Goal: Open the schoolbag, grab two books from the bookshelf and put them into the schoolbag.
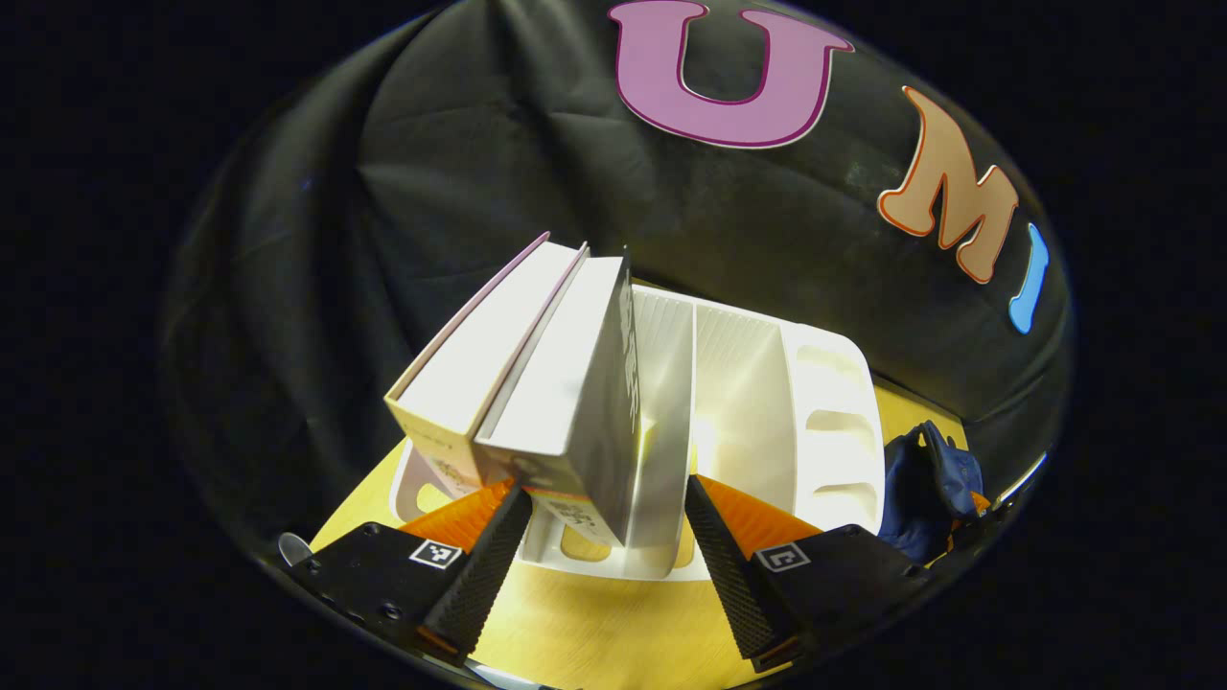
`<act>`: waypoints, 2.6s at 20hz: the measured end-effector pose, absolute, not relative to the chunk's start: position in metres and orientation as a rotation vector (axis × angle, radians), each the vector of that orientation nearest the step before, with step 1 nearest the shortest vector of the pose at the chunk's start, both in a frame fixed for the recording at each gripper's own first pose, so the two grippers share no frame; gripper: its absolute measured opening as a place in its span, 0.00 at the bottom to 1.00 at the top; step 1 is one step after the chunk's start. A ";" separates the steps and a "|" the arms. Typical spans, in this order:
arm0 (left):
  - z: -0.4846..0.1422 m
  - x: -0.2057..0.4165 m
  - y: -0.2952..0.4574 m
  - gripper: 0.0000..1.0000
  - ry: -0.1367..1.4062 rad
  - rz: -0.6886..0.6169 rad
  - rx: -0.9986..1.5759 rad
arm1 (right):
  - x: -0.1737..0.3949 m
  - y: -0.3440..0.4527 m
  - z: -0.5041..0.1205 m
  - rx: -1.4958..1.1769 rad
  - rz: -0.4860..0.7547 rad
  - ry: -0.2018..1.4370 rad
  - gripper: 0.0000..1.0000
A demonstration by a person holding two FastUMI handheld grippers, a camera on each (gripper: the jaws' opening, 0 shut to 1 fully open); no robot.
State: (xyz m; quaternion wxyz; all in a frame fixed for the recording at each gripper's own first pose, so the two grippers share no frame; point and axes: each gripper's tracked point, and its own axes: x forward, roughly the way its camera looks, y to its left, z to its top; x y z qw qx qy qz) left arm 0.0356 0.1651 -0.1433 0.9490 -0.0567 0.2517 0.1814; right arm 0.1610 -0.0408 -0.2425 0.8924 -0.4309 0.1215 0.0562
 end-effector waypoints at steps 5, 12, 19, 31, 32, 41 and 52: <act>-0.130 0.042 0.175 0.94 0.517 0.356 -0.050 | 0.161 -0.041 -0.240 -0.885 0.115 0.248 0.07; -0.127 0.042 0.173 0.93 0.684 0.257 -0.043 | 0.161 -0.044 -0.235 -0.855 0.115 0.242 0.07; -0.117 0.056 0.181 0.88 0.834 0.244 0.000 | 0.161 -0.044 -0.233 -0.860 0.119 0.234 0.07; -0.122 0.086 0.204 0.85 1.089 0.211 0.232 | 0.161 -0.044 -0.231 -0.840 0.118 0.232 0.07; -0.123 0.089 0.203 0.81 1.102 0.211 0.246 | 0.161 -0.045 -0.231 -0.840 0.118 0.232 0.07; -0.133 0.083 0.175 0.41 1.223 0.121 0.182 | 0.163 -0.045 -0.229 -0.841 0.115 0.236 0.07; -0.092 0.074 0.175 0.34 1.111 0.212 0.118 | 0.164 -0.050 -0.220 -0.808 0.108 0.223 0.07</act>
